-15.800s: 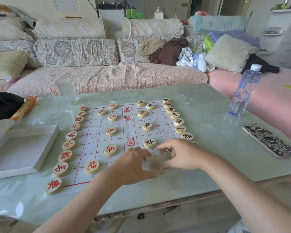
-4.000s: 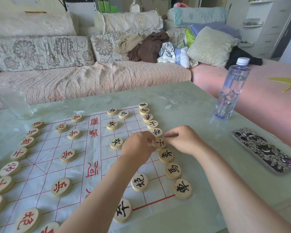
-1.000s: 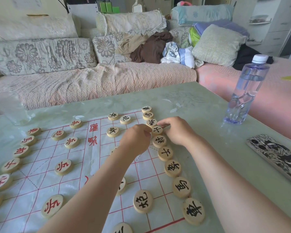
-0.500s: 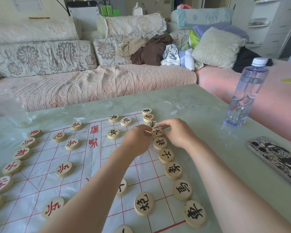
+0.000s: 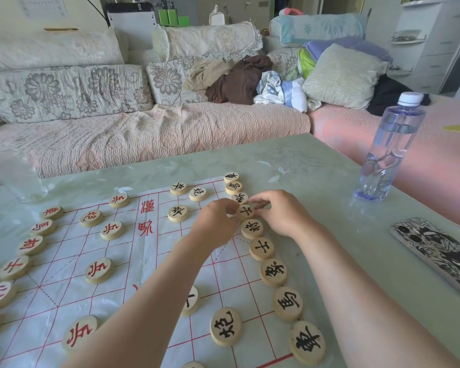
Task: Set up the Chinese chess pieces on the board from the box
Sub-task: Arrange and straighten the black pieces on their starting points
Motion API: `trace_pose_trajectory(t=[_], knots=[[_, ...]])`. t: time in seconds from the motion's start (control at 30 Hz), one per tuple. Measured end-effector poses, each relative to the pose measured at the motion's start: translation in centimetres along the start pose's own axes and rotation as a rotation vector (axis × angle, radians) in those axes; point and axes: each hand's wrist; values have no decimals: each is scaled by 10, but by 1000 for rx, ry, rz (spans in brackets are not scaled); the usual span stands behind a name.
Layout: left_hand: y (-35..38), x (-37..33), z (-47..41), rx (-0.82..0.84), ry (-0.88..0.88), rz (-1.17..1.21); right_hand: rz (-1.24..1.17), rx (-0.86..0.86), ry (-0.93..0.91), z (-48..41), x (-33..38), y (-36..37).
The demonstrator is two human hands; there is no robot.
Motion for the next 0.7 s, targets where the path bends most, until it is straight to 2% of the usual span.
trace_pose_trajectory(t=[0.7], knots=[[0,0,-4,-5,12,-82,-48,26,-25,-6,-1,5]])
Point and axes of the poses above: each hand's wrist, its own z-axis away from the middle knuckle, its own y-axis out of the palm, x = y × z, and after that the axes turned 12 degrees about y, right-handed
